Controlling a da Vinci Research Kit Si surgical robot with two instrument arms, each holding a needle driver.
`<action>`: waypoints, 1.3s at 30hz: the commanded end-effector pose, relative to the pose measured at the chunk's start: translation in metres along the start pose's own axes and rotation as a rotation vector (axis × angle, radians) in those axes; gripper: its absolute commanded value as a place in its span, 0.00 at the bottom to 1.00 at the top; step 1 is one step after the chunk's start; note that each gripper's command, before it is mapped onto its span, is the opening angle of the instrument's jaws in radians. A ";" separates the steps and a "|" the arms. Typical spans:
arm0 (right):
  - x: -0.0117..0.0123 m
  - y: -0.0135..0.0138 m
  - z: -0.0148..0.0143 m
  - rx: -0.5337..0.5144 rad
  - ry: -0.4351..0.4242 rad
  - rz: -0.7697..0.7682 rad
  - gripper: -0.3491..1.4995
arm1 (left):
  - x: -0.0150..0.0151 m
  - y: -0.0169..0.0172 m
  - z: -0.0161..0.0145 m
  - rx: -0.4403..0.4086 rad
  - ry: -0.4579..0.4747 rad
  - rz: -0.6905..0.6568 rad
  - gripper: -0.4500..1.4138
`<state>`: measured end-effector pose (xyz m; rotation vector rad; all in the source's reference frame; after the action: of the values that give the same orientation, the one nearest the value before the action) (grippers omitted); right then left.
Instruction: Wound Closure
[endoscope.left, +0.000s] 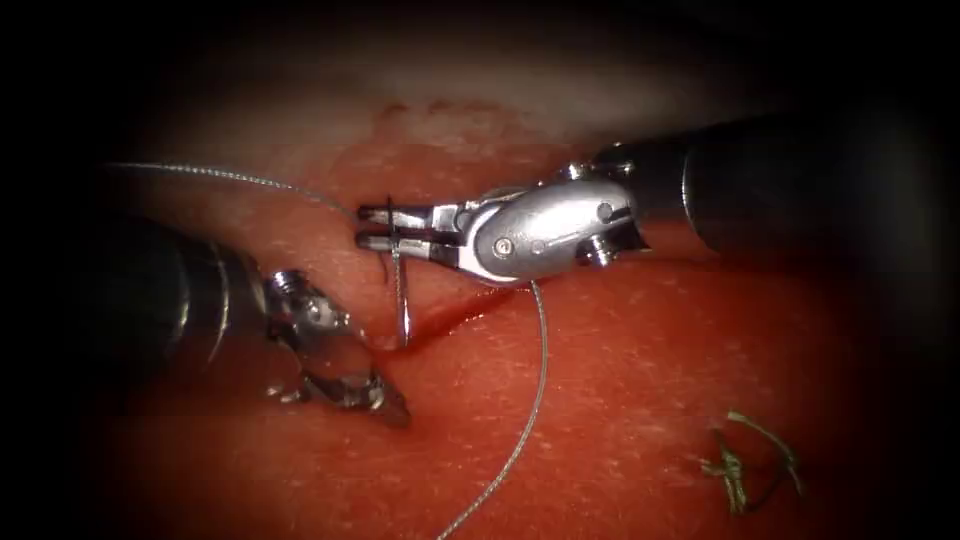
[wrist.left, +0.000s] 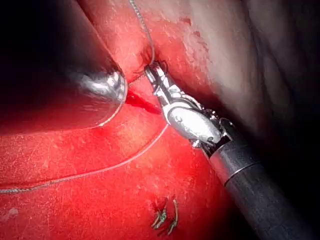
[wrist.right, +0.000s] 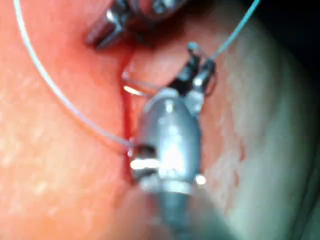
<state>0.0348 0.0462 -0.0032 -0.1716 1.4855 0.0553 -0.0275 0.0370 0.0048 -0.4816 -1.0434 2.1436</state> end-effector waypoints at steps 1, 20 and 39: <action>-0.0003 0.0001 0.0007 -0.005 0.006 0.003 0.00 | -0.0004 -0.0001 0.0014 0.001 0.001 -0.007 0.30; 0.0009 -0.0024 0.0004 0.052 0.035 0.030 0.00 | -0.0008 0.0013 -0.0012 -0.004 0.026 -0.016 0.30; 0.0007 -0.0004 0.0003 0.108 0.024 0.145 0.00 | 0.0016 0.0046 0.0015 0.092 0.061 0.024 0.30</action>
<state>0.0345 0.0462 -0.0045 0.0287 1.5163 0.0945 -0.0307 0.0360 0.0016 -0.5176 -0.8985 2.1736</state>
